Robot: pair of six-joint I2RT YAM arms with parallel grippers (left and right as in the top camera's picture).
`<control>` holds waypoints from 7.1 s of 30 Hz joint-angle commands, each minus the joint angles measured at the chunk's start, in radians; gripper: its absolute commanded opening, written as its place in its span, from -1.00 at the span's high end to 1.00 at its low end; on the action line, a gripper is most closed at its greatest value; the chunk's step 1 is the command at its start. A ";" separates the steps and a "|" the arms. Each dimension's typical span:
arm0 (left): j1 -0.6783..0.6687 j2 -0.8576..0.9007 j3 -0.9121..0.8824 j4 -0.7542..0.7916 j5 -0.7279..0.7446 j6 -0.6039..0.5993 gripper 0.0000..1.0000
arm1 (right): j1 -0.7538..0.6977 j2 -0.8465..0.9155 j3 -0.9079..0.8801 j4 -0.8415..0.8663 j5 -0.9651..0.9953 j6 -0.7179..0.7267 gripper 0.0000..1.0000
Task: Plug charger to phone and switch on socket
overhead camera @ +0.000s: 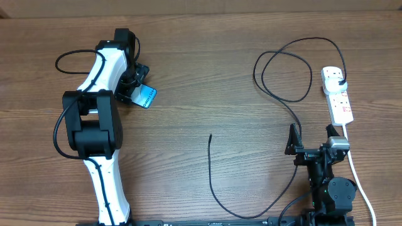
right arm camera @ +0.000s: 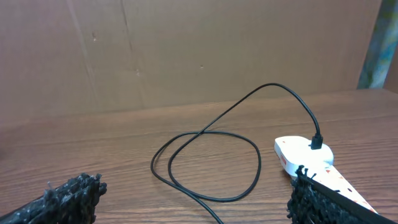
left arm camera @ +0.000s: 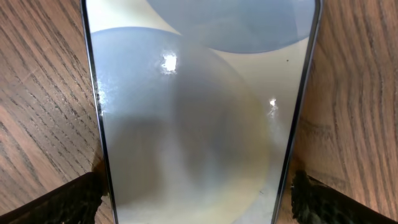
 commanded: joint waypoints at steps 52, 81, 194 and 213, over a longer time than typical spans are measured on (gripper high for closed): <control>-0.021 0.086 -0.021 0.005 0.050 0.024 -0.98 | 0.004 -0.007 -0.010 0.005 0.012 -0.001 -0.99; -0.021 0.086 -0.021 0.006 0.048 0.024 -0.82 | 0.004 -0.007 -0.010 0.005 0.012 -0.001 -1.00; 0.014 0.111 0.069 -0.070 0.050 0.058 0.91 | 0.004 -0.007 -0.010 0.005 0.012 -0.001 -1.00; 0.013 0.111 0.245 -0.202 0.058 0.100 0.92 | 0.004 -0.007 -0.010 0.005 0.012 -0.001 -1.00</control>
